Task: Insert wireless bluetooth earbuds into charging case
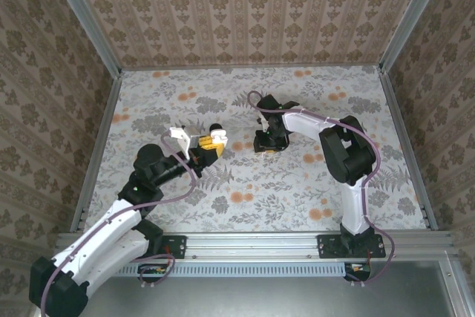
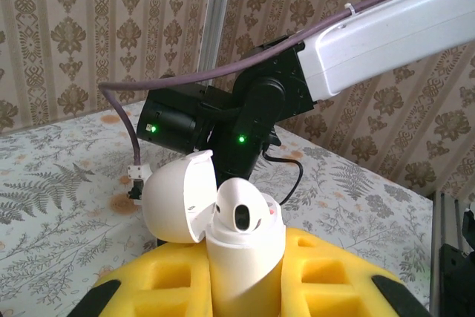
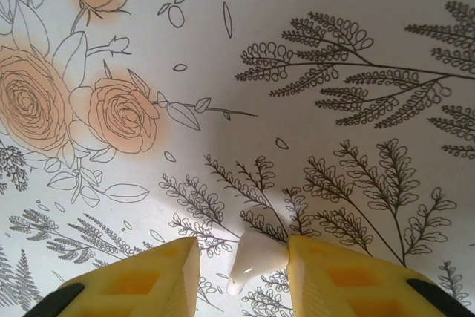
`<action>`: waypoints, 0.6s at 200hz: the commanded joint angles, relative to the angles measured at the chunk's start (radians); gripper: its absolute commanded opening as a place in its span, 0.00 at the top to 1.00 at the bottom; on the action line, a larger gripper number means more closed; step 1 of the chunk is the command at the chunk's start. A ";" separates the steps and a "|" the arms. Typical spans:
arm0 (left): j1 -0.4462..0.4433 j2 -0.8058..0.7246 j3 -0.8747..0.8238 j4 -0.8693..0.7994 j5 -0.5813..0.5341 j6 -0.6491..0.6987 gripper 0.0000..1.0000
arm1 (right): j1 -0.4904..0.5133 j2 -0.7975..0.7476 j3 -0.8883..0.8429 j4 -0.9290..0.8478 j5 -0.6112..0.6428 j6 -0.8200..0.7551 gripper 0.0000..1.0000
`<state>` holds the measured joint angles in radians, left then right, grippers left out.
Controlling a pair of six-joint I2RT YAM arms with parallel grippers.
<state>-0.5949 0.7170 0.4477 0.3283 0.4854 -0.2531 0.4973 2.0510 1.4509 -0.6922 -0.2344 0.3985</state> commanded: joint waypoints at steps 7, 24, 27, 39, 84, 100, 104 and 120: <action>0.009 -0.020 -0.018 0.015 0.016 0.007 1.00 | 0.013 0.040 0.037 -0.057 0.048 0.016 0.64; 0.011 -0.021 -0.017 0.015 0.016 0.006 1.00 | 0.020 0.055 0.052 -0.077 0.067 0.011 0.64; 0.012 -0.021 -0.017 0.015 0.017 0.006 1.00 | 0.022 0.058 0.054 -0.080 0.072 0.010 0.64; 0.013 -0.021 -0.017 0.016 0.018 0.007 1.00 | 0.029 0.067 0.065 -0.095 0.094 0.006 0.65; 0.016 -0.021 -0.012 0.015 0.019 0.005 1.00 | 0.050 0.090 0.096 -0.148 0.170 -0.009 0.71; 0.017 -0.019 -0.012 0.014 0.019 0.004 1.00 | 0.055 0.090 0.097 -0.152 0.179 -0.010 0.75; 0.017 -0.019 -0.012 0.015 0.019 0.005 1.00 | 0.055 0.088 0.098 -0.152 0.181 -0.009 0.76; 0.018 -0.019 -0.012 0.014 0.019 0.003 1.00 | 0.057 0.085 0.100 -0.155 0.182 -0.011 0.78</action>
<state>-0.5865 0.7113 0.4377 0.3267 0.4862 -0.2535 0.5446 2.1033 1.5387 -0.7944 -0.0948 0.3935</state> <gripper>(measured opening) 0.186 0.236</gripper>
